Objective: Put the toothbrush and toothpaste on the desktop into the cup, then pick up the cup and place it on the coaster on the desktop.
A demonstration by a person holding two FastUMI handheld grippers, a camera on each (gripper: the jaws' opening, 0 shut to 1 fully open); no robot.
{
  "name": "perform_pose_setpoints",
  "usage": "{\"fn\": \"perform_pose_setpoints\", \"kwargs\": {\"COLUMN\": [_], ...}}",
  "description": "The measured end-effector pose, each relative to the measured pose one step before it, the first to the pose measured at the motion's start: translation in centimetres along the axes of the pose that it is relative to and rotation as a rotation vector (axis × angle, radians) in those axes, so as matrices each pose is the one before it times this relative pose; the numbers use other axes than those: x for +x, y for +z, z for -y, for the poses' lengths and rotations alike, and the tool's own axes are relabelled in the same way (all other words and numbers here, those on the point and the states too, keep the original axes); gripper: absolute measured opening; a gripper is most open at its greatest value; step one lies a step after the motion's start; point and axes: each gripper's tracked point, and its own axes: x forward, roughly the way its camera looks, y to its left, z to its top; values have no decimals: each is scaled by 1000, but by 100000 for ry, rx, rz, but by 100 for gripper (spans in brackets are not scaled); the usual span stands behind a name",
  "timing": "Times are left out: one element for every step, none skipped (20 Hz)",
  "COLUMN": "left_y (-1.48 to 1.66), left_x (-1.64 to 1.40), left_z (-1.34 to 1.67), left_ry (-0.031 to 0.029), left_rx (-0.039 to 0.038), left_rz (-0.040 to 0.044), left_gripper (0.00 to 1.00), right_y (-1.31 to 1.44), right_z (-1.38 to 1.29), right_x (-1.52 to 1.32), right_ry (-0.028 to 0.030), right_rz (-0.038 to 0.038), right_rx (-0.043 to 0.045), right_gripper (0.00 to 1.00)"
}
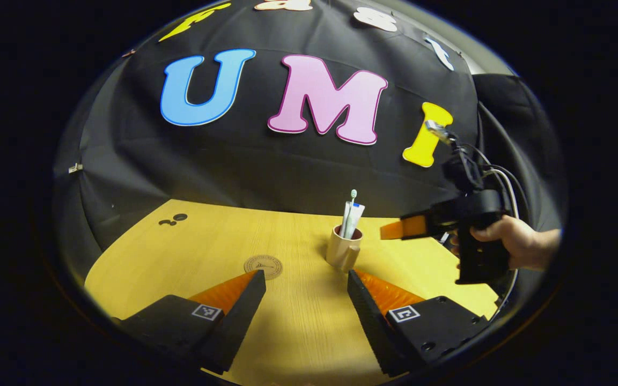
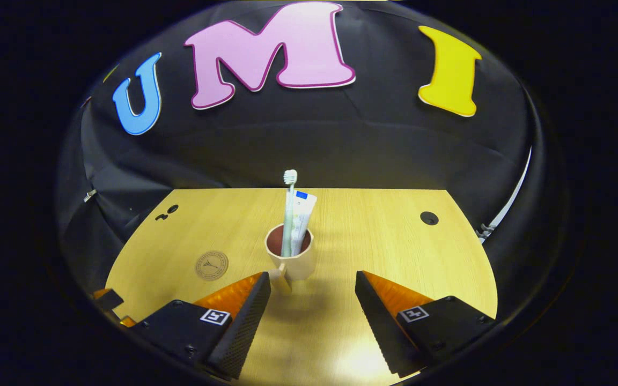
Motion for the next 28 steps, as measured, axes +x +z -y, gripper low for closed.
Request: {"fn": "perform_pose_setpoints", "kwargs": {"left_y": [83, 140, 4, 52, -53, 55, -227, -58, -38, -181, -397, -377, -414, -229, -278, -28, -226, -170, -94, 60, -160, -117, -170, -24, -120, -54, -204, -59], "left_x": [-1048, -915, -848, -871, -737, -777, -547, -603, -657, -689, -604, -477, -571, -308, -359, -110, -182, -116, -10, -40, -51, -10, -81, 5, 54, -63, 74, 65], "left_z": [48, -46, 0, -40, -328, -425, -435, -576, -467, -629, -546, -617, -592, -566, -679, -484, -402, -388, -367, -321, -256, -175, -62, -91, -60, -58, 64, 8], "left_ry": [-94, -218, -750, -506, 375, 745, 804, 1154, 1295, 1368, 1629, 1564, 1594, 1356, 1564, 1316, 920, 1018, 880, 738, 703, 538, 290, 394, 215, 90, 126, 189], "left_rx": [-65, -255, -523, -575, -294, -77, -39, 62, 90, -54, -346, -777, -1141, -1252, -1042, -818, -573, -312, -32, 44, 102, 13, 30, 208, 232, 38, -27, -55], "left_rz": [333, 361, 235, 295, 133, 142, 148, 201, 63, -225, -469, -723, -661, -441, -309, -190, -84, -461, -241, 5, -36, -395, -452, -217, -292, -298, -374, -337], "left_gripper": [97, 97, 97, 98, 97, 97, 97, 97, 97, 97, 97, 97, 97, 97, 97, 97, 97, 96, 97, 97, 97, 97, 97, 97, 97, 97, 97, 97], "right_y": [431, 173, 75, -147, -258, -448, -442, -727, -342, -217, -365, -448, -196, -153, 166, -89, 151, 144, 172, 79, -34, 139, 157, 230, 338, 378, -25, -273], "right_z": [-945, -860, -819, -614, -401, 24, -17, 185, 137, 366, 97, -67, -104, 278, 8, 130, 28, -109, -59, 1, 115, 518, 240, 17, -36, 366, 17, -92], "right_x": [51, 165, 397, 784, 811, 784, 1042, 1113, 1022, 944, 887, 786, 875, 761, 669, 732, 687, 487, 365, 535, 559, 443, 444, 438, 131, 228, 141, 119], "right_ry": [1259, 1154, 1501, 638, 568, -414, -175, -1347, -858, -1129, -988, -301, -395, -1922, -1125, -1766, -1190, -750, -401, -629, -1255, -2419, -1738, -869, -476, -818, 51, 750], "right_rz": [-2182, -2528, -2478, -3567, -3656, -4684, -4983, -5178, -3931, -2838, -3525, -4031, -2792, -2175, -613, -1242, -1023, -1331, -1334, -1215, -1408, -472, 230, -346, 280, 654, -460, -1120], "right_rx": [952, 818, 1150, 1282, 1022, 1837, 3157, 2402, 1488, 383, 1537, 3325, 2268, 1532, -570, -893, 78, 1423, 2526, 1453, -589, -2105, -1805, 425, 2455, 2113, 679, 742], "right_gripper": [98, 97, 98, 97, 97, 98, 98, 98, 98, 98, 98, 98, 98, 98, 98, 98, 98, 98, 98, 98, 98, 98, 98, 98, 98, 98, 98, 98]}}
